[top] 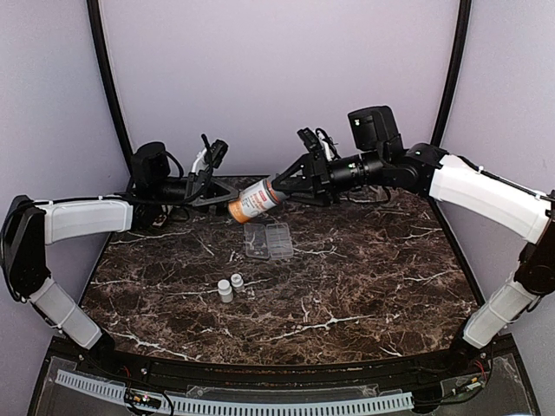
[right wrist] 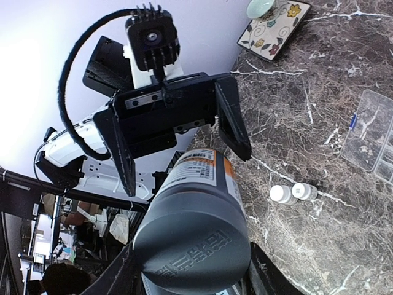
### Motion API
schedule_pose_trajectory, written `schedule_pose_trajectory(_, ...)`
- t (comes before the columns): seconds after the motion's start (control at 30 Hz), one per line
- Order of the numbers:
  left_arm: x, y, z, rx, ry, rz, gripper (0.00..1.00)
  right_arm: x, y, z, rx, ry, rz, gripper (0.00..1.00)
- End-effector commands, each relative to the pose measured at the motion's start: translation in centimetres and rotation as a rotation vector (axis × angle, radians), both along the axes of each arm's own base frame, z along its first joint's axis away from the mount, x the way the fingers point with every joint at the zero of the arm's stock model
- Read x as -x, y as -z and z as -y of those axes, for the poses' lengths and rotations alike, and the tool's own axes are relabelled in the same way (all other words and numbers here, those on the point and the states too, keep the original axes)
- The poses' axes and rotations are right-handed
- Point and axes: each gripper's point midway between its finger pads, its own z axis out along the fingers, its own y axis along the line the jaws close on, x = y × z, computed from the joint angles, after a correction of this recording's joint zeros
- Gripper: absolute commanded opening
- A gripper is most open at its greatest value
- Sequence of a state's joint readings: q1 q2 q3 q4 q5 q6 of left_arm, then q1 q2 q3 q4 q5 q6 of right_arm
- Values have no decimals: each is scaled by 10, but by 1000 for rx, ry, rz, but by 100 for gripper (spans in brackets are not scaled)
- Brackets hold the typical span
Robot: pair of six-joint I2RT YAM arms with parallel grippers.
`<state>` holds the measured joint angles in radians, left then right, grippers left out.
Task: Sort the pills into containers
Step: Pass from the right arm to the left
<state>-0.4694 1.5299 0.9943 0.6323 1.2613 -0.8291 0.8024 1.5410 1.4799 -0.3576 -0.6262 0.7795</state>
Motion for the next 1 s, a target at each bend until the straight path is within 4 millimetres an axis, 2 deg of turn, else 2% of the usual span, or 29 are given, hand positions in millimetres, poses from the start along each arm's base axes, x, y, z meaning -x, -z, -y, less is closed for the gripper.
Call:
schedule_pose_trajectory(0.0, 11, -7, 3, 15, 70, 29, 99, -2, -25, -6, -105, -31, 40, 39)
schedule_pose_trajectory(0.33, 12, -8, 5, -3, 61, 45, 99, -3, -17, -8, -109, -49, 16, 38)
schedule_pose_trajectory(0.6, 15, -10, 10, -9, 74, 41, 95, -3, -10, -11, -120, -53, 0, 38)
schedule_pose_trajectory(0.97, 16, 7, 20, -137, 61, 80, 94, -3, 0, -7, -84, -66, -17, 38)
